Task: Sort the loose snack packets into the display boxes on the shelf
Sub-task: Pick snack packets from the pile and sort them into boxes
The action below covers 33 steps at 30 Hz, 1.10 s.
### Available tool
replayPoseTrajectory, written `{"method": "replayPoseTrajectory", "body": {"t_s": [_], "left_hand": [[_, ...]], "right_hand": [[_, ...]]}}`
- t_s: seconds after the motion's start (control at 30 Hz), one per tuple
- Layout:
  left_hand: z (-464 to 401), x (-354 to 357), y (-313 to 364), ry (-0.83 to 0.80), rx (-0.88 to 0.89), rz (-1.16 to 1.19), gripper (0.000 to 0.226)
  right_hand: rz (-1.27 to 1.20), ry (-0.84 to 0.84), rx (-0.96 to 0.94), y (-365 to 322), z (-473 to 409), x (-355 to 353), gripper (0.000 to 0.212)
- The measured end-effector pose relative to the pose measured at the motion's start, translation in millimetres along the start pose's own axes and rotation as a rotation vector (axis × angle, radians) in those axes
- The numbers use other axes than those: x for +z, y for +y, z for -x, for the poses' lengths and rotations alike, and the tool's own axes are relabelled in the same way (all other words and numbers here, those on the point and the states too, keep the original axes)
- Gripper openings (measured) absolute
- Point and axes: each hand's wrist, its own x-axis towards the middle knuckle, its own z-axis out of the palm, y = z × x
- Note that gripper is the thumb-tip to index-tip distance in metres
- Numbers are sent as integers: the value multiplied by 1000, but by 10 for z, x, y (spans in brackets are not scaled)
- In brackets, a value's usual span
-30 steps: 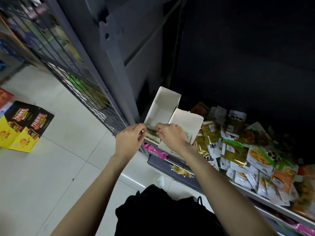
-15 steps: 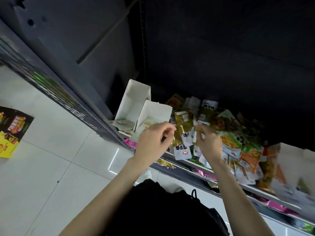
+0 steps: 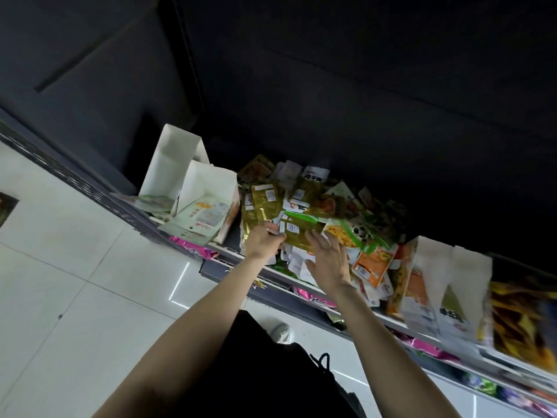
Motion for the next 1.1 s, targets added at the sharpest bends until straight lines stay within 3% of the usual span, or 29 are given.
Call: {"method": "replayPoseTrajectory", "body": {"t_s": [0.17, 0.3, 0.37, 0.47, 0.6, 0.8, 0.87, 0.97, 1.03, 1.07, 1.1], "left_hand": [[286, -121, 13, 4, -123, 547, 34], [436, -241, -25, -4, -86, 591, 34], [514, -316, -15, 60, 43, 354, 29], [551, -432, 57, 135, 347, -233, 42], [593, -394, 380, -113, 486, -203, 48], [682, 179, 540, -507, 599, -340, 21], [761, 447, 620, -604, 568, -281, 13], [896, 866, 713, -683, 613, -231, 9], [926, 1100, 709, -588, 713, -250, 7], [909, 1207, 695, -531, 740, -270, 1], [892, 1309, 690, -478, 736, -302, 9]], "right_hand": [[-89, 155, -51, 123, 68, 20, 50], [-246, 338, -91, 70, 126, -20, 35], [-403, 412, -47, 13, 201, -119, 25], [-667, 304, 101, -16, 362, -385, 19], [-1006, 185, 290, 115, 744, -664, 34], [-1613, 452, 620, 410, 1598, -593, 34], [-1619, 601, 654, 522, 1897, -562, 36], [-1347, 953, 812, 761, 2300, -586, 24], [-1075, 1122, 928, 959, 2501, -628, 32], [-937, 1168, 943, 1054, 2566, -683, 28], [-817, 1194, 922, 1139, 2597, -758, 18]]}}
